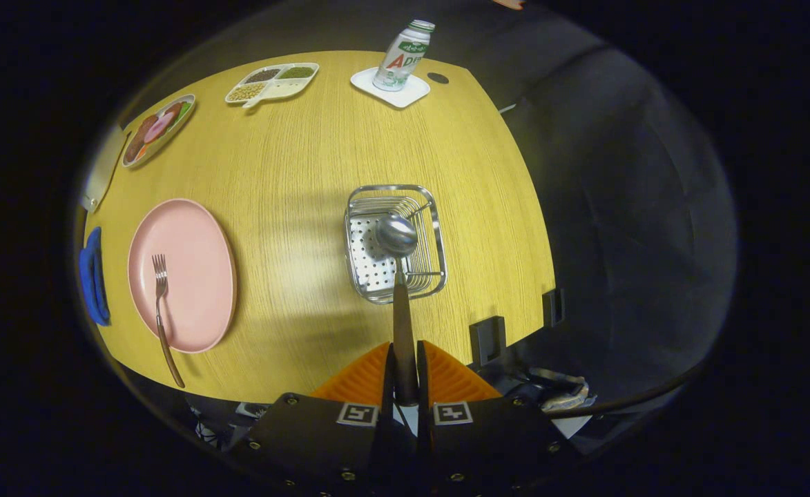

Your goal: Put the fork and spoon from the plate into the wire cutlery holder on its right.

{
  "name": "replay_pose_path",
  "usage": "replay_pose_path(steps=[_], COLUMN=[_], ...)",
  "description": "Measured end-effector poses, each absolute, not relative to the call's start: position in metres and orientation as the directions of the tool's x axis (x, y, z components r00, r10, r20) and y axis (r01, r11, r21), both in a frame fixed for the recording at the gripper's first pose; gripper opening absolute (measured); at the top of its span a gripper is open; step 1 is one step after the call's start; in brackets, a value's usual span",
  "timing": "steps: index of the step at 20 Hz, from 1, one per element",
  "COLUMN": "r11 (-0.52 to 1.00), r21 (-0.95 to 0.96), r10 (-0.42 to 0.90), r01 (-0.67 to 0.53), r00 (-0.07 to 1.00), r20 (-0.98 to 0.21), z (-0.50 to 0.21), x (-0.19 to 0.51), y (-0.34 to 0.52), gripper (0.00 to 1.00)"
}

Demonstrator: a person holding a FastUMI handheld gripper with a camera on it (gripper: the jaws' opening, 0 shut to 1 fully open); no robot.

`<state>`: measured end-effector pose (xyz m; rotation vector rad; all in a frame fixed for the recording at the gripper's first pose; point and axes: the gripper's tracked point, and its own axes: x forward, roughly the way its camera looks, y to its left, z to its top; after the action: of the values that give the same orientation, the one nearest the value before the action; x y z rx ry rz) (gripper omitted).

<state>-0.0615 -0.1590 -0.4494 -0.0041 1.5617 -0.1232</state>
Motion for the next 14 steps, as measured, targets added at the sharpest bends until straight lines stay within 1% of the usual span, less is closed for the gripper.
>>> replay_pose_path(steps=[2, 3, 4, 5, 14], r11=[0.994, 0.994, 0.994, 0.994, 0.993], r21=[-0.086, -0.087, -0.086, -0.088, -0.121], r10=[-0.087, -0.089, -0.088, -0.091, -0.12], r01=[0.065, 0.067, 0.066, 0.063, -0.009], r00=[0.016, 0.024, 0.029, 0.038, 0.102], r20=[-0.996, -0.996, -0.996, -0.995, -0.988], z=[-0.446, -0.444, -0.442, -0.437, -0.403], x=[-0.06, -0.058, -0.059, -0.061, -0.069], y=[-0.158, -0.157, -0.154, -0.15, -0.103], gripper=[0.18, 0.46, 0.61, 0.66, 0.66])
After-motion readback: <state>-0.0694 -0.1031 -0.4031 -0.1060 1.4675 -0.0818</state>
